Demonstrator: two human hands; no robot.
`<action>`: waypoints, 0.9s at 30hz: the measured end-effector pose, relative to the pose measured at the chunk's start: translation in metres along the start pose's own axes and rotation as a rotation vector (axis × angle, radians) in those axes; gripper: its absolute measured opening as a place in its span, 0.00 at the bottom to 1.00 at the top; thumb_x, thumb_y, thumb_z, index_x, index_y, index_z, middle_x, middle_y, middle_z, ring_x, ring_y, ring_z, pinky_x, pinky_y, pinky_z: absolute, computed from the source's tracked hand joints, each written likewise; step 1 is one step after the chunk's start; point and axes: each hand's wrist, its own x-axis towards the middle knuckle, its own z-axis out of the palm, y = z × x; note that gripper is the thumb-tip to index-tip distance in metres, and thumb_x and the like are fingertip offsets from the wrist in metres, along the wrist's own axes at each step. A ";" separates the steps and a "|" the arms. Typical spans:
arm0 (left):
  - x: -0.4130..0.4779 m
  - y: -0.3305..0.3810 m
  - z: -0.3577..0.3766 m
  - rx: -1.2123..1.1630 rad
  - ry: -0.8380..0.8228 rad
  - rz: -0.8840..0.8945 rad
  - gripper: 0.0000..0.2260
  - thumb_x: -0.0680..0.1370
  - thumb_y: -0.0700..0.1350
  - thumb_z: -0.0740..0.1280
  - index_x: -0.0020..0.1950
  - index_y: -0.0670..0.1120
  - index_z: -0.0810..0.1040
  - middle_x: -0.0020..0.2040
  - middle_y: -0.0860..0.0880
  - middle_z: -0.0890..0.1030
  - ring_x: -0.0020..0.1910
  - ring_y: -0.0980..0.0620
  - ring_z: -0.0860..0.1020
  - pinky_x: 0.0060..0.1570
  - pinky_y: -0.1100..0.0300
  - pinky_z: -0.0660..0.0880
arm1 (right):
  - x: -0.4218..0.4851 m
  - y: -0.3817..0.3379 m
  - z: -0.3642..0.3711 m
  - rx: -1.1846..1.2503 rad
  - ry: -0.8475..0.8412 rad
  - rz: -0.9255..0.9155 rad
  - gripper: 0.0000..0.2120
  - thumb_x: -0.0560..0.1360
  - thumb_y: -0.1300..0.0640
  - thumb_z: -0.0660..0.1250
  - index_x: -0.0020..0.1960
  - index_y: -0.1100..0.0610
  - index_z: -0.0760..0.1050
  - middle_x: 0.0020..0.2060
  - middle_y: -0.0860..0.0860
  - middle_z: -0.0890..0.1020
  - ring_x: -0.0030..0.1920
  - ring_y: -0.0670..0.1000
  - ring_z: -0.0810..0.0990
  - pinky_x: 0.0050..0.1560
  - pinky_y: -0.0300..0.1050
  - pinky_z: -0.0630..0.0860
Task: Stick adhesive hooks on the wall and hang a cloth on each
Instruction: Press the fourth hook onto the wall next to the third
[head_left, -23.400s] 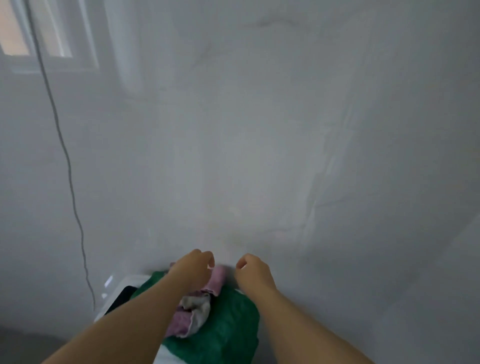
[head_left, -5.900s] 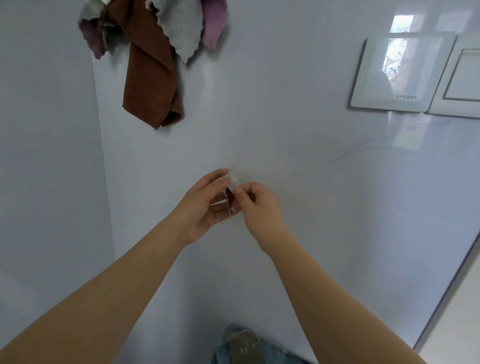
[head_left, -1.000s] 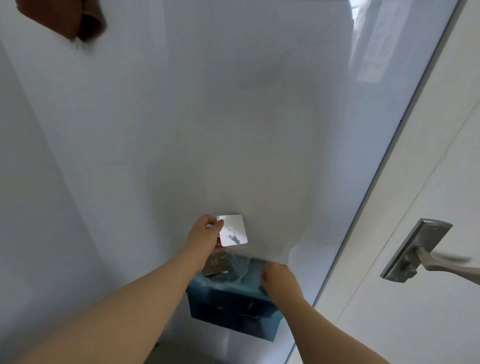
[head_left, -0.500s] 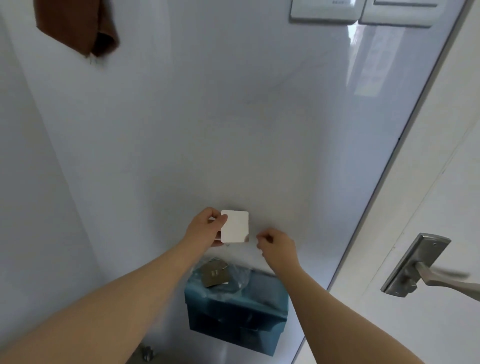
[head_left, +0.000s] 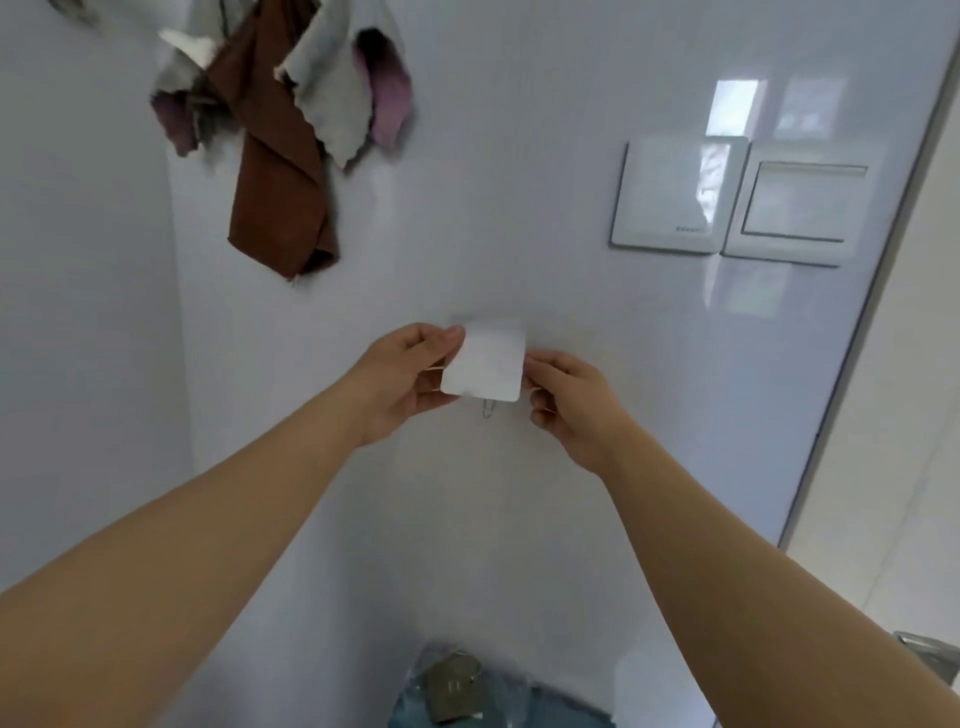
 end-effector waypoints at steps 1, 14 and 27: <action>0.003 0.008 0.001 -0.030 -0.024 -0.001 0.10 0.78 0.47 0.63 0.37 0.47 0.70 0.32 0.54 0.81 0.32 0.57 0.80 0.35 0.63 0.79 | 0.005 -0.009 0.004 0.012 -0.036 -0.026 0.06 0.77 0.61 0.63 0.43 0.54 0.77 0.32 0.48 0.75 0.29 0.46 0.65 0.32 0.38 0.66; 0.029 0.023 0.007 -0.330 -0.116 -0.185 0.12 0.70 0.53 0.67 0.31 0.49 0.84 0.30 0.56 0.76 0.24 0.61 0.75 0.27 0.70 0.76 | 0.034 -0.051 0.038 0.035 -0.244 -0.201 0.13 0.77 0.65 0.58 0.37 0.56 0.76 0.38 0.54 0.76 0.46 0.55 0.70 0.49 0.46 0.65; 0.035 0.013 -0.002 -0.490 -0.390 -0.279 0.21 0.43 0.48 0.84 0.30 0.45 0.81 0.28 0.52 0.79 0.23 0.59 0.78 0.21 0.67 0.75 | 0.040 -0.043 0.041 0.154 -0.362 -0.170 0.09 0.77 0.62 0.62 0.39 0.57 0.76 0.30 0.49 0.78 0.31 0.46 0.75 0.39 0.38 0.69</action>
